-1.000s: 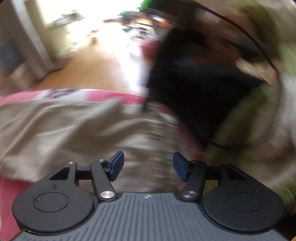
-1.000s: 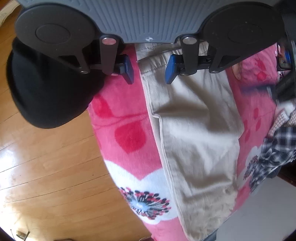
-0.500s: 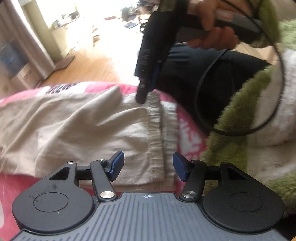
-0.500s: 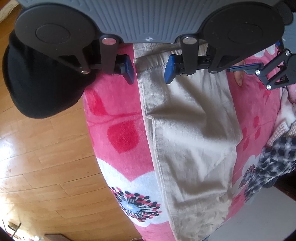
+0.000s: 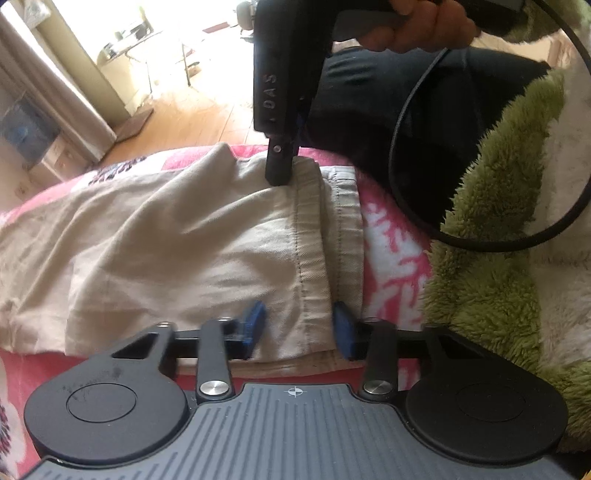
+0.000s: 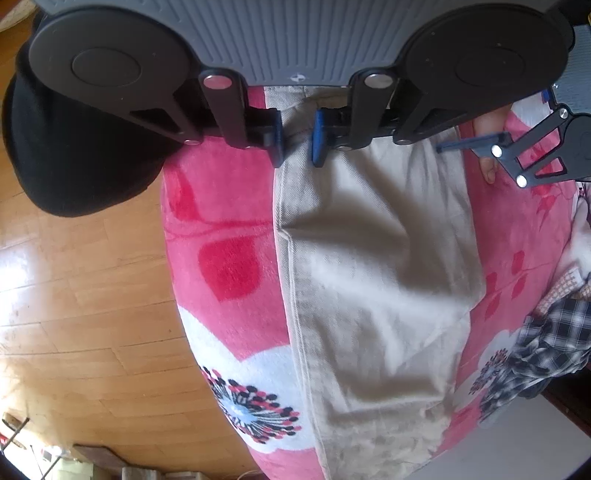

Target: Fold clothes

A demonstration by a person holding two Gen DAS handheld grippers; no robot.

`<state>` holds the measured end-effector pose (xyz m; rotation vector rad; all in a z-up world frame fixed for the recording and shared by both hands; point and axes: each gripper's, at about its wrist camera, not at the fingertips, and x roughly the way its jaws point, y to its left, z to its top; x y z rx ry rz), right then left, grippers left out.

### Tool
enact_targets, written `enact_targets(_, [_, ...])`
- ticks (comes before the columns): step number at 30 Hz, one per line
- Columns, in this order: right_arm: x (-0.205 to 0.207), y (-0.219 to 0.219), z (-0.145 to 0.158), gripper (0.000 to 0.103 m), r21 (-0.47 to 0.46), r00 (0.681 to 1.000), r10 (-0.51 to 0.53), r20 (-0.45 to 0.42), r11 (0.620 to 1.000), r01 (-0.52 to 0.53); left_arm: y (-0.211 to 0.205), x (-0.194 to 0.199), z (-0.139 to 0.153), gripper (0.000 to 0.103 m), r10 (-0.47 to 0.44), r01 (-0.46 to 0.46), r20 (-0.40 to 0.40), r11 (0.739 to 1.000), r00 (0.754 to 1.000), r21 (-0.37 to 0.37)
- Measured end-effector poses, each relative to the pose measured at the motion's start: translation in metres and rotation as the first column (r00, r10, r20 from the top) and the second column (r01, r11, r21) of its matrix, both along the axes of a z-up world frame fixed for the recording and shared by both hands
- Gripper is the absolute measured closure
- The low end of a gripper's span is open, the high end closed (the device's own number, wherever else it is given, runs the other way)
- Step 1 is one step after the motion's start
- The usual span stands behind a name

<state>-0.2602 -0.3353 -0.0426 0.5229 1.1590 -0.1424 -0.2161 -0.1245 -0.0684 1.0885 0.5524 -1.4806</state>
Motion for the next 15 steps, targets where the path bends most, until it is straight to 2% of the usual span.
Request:
enact_targets(1, [0.0, 0.001, 0.001, 0.09, -0.004, 1.0, 0.004, 0.002, 1.0, -0.004, 0.001, 0.001, 0.001, 0.085, 0.007, -0.007, -0.004, 1.0, 1.0, 0.0])
enact_targets(4, [0.0, 0.003, 0.005, 0.09, -0.016, 1.0, 0.016, 0.006, 1.0, -0.016, 0.003, 0.001, 0.003, 0.088, 0.015, -0.015, 0.002, 1.0, 1.0, 0.0])
enact_targets(8, [0.0, 0.006, 0.015, 0.091, -0.045, 0.999, 0.049, 0.009, 0.998, -0.049, 0.012, -0.005, 0.012, 0.089, -0.026, 0.026, -0.004, 0.999, 1.0, -0.031])
enact_targets(11, [-0.002, 0.009, 0.021, 0.091, -0.07, 0.997, 0.078, -0.003, 0.995, -0.078, 0.017, -0.01, 0.016, 0.09, -0.077, 0.076, -0.026, 0.996, 0.997, -0.048])
enact_targets(15, [-0.006, 0.015, 0.024, 0.091, -0.099, 0.994, 0.106, -0.027, 0.989, -0.108, 0.02, -0.022, 0.013, 0.09, -0.163, 0.163, -0.006, 0.986, 0.987, -0.033])
